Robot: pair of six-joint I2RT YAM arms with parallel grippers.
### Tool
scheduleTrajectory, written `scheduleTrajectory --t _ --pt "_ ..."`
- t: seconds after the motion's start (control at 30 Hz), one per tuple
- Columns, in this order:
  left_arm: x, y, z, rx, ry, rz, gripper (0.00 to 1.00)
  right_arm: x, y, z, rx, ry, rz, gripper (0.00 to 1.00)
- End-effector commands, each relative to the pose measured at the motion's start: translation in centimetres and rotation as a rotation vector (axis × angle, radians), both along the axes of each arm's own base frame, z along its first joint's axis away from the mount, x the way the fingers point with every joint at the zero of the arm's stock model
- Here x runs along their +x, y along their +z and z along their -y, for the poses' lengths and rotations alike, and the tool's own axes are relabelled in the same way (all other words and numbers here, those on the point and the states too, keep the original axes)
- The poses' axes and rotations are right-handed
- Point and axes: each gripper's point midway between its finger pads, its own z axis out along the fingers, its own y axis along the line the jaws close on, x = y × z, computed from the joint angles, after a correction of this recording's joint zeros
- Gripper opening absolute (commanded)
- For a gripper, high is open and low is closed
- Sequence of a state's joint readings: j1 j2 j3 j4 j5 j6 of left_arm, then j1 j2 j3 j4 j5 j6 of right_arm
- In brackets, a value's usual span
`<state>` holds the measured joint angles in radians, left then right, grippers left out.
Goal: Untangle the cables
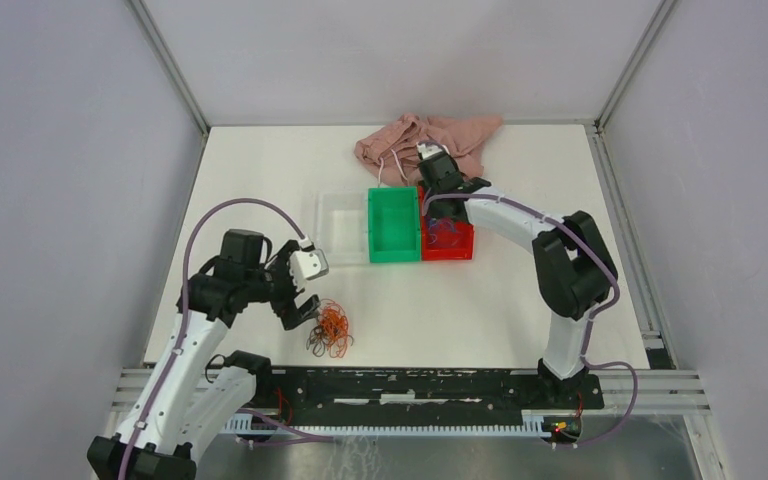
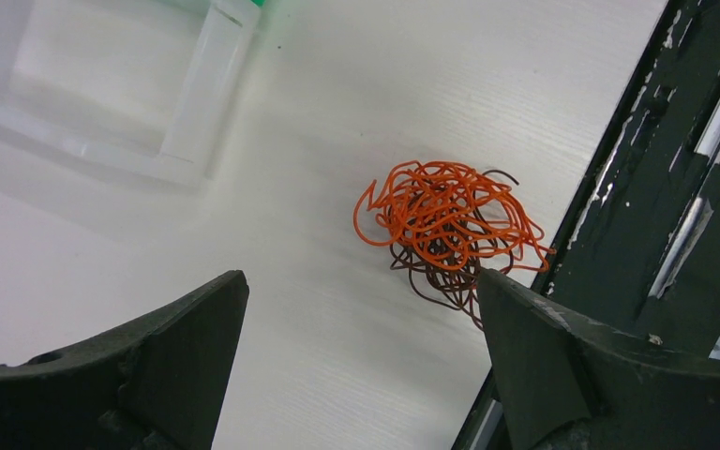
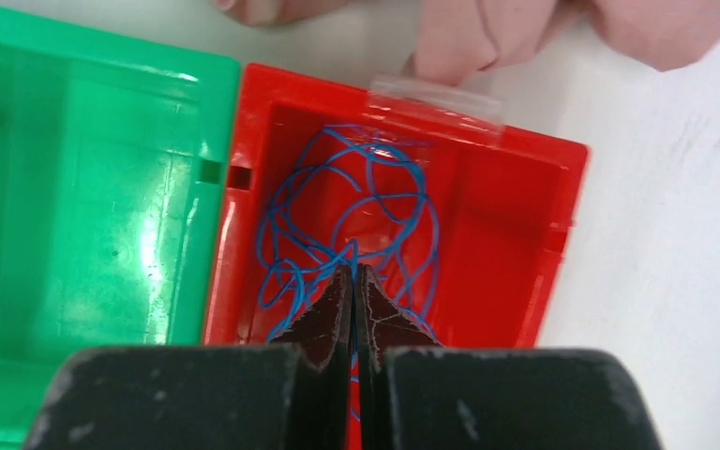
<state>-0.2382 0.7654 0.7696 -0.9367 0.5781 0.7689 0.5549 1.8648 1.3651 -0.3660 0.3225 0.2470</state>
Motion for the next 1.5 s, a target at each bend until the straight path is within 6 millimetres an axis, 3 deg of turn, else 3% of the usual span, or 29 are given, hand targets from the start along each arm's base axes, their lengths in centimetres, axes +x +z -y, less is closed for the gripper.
scheduleTrajectory --t 0.0,0.17,0.27,0.4,0.63,0.83,0.97,1.07,1.17,1.27,1.47 --pt "-0.5 -0.9 -0.3 0.044 -0.079 0.031 0.99 1.9 1.0 -0.6 -0.033 -0.029 0.075 0.01" --pt "-1.2 -3.2 -0.2 0.06 -0.135 -0.017 0.99 2.0 -1.5 0.3 -0.096 -0.058 0.051 0.14" --pt "-0.5 -4.6 -0.2 0.057 -0.106 -0.022 0.98 1.9 -2.2 1.1 -0.083 -0.103 0.058 0.37" --pt "-0.2 -5.4 0.0 0.051 -0.121 0.007 0.97 1.6 0.8 1.2 0.004 -0.12 0.137 0.49" --pt "0.9 -8.0 -0.7 0.122 -0.138 0.065 0.93 0.4 8.5 -1.7 0.238 0.003 0.243 0.57" --pt "3.0 -7.1 0.5 0.088 -0.12 0.156 0.91 -2.4 11.6 -3.0 0.372 0.086 0.255 0.71" --pt "4.3 -5.2 1.3 0.063 -0.111 0.174 0.91 -5.7 12.5 -6.1 0.457 0.265 0.255 0.72" --pt "4.1 -4.4 1.1 0.079 -0.121 0.159 0.91 -9.9 12.1 -10.5 0.491 0.499 0.231 0.72" --pt "3.8 -3.4 0.5 0.092 -0.092 0.165 0.94 -14.5 10.8 -15.0 0.54 0.69 0.146 0.69" --pt "2.3 -1.3 0.8 0.038 -0.102 0.122 0.97 -18.7 9.6 -18.7 0.566 0.836 0.072 0.69" --pt "0.1 -0.4 0.9 0.012 -0.163 0.136 0.99 -23.0 6.3 -23.1 0.64 1.011 -0.127 0.64"
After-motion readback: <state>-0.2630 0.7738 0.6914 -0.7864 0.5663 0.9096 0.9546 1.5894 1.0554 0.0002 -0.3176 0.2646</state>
